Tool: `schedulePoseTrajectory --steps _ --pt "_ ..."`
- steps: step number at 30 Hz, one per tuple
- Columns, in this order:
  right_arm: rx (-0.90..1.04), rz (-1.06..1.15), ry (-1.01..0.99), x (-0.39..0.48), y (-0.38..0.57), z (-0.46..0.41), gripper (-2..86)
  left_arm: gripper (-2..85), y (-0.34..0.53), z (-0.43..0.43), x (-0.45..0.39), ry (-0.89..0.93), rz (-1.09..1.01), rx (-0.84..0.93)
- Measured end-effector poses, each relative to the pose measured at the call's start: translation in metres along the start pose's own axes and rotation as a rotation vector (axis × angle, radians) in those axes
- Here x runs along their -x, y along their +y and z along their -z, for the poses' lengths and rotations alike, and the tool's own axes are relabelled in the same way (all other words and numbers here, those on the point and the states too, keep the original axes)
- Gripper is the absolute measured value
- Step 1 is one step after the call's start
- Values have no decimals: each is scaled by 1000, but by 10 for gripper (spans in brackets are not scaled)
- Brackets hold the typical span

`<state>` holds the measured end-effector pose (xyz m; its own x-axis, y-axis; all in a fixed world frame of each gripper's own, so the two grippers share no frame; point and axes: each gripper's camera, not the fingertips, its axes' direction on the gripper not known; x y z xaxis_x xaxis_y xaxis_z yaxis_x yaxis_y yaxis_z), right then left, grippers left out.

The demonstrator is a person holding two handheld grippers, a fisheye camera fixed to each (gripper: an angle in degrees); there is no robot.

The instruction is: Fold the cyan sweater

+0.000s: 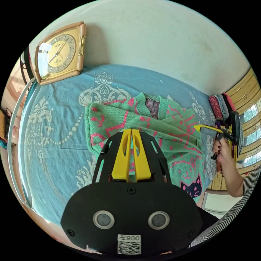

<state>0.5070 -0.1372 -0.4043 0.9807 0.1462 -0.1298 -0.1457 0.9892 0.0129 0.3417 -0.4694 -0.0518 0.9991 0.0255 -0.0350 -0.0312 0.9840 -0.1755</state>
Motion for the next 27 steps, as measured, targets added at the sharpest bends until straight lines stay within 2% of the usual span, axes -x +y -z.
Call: schedulePoseTrajectory --steps 4,6,8,13,17,19,27 --pt "36 13 -23 -9 -15 -19 0 2 43 11 4 32 27 127" --pt "31 19 -28 -10 -15 -22 0 2 59 24 9 63 62 97" --pt "2 28 -25 -11 -19 -22 0 2 60 42 10 145 78 -23" --pt "-1 44 13 -17 -47 -37 0 2 -26 8 -10 183 -46 -96" --pt "26 39 66 -20 -62 -58 1 2 -103 -68 -19 122 -63 3" --pt "69 32 117 -25 -64 -74 1 2 -120 -98 -18 102 -51 68" --pt "-32 -3 44 -40 -42 -62 0 1 -110 -83 -12 122 -56 -14"
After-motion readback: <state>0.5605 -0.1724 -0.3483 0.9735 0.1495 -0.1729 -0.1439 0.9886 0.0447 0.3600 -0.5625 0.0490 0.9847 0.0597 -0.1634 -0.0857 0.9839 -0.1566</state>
